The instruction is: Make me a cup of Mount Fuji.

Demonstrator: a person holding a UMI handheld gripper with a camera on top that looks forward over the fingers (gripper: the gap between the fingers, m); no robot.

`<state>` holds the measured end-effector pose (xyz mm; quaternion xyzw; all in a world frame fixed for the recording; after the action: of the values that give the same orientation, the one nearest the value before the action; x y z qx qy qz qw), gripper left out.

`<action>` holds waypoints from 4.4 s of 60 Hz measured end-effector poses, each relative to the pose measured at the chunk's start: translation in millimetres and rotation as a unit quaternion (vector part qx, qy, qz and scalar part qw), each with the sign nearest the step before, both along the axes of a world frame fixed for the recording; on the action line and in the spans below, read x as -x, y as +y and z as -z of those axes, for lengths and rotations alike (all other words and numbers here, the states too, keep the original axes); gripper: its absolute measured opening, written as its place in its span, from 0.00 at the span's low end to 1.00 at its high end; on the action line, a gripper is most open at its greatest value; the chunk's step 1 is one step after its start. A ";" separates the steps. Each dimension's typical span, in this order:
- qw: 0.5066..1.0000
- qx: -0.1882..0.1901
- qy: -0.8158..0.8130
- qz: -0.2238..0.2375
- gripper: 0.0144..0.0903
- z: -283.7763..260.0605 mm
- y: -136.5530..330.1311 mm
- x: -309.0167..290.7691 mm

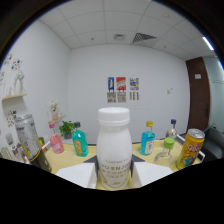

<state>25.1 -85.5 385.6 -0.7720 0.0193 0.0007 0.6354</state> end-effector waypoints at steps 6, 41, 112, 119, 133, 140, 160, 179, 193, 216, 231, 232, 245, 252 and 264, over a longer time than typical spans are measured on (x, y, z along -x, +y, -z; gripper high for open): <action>1.000 0.003 0.010 -0.010 0.45 -4.7 -5.0 3.5; 0.999 -0.001 0.034 -0.009 0.45 31.2 -116.5 -58.8; 0.690 0.123 -0.704 -0.116 0.45 252.4 -113.1 -117.0; 0.599 0.114 -0.781 -0.131 0.45 248.9 -110.4 -115.0; 0.504 0.108 -0.844 -0.145 0.45 246.9 -111.8 -108.1; 0.507 0.114 -0.843 -0.143 0.45 245.7 -112.2 -107.0; 0.643 0.095 -0.749 -0.133 0.45 232.1 -120.2 -95.6; 0.956 0.007 -0.291 -0.040 0.46 170.9 -139.9 -85.1; 0.997 0.046 -0.065 0.003 0.46 234.5 -124.5 -121.3; 0.993 0.118 0.008 -0.015 0.46 331.2 -109.4 -135.2; 0.992 0.125 0.006 -0.024 0.47 339.8 -125.9 -134.6; 0.992 0.126 0.007 -0.024 0.47 340.1 -127.2 -134.8; 0.990 0.140 0.006 -0.017 0.48 344.6 -139.9 -137.8; 0.986 0.167 0.004 0.000 0.56 345.7 -147.9 -141.9; 0.980 0.189 0.007 0.052 0.93 312.2 -175.9 -147.3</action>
<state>172.5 -261.5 73.4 -0.8762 0.0636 -0.0307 0.4767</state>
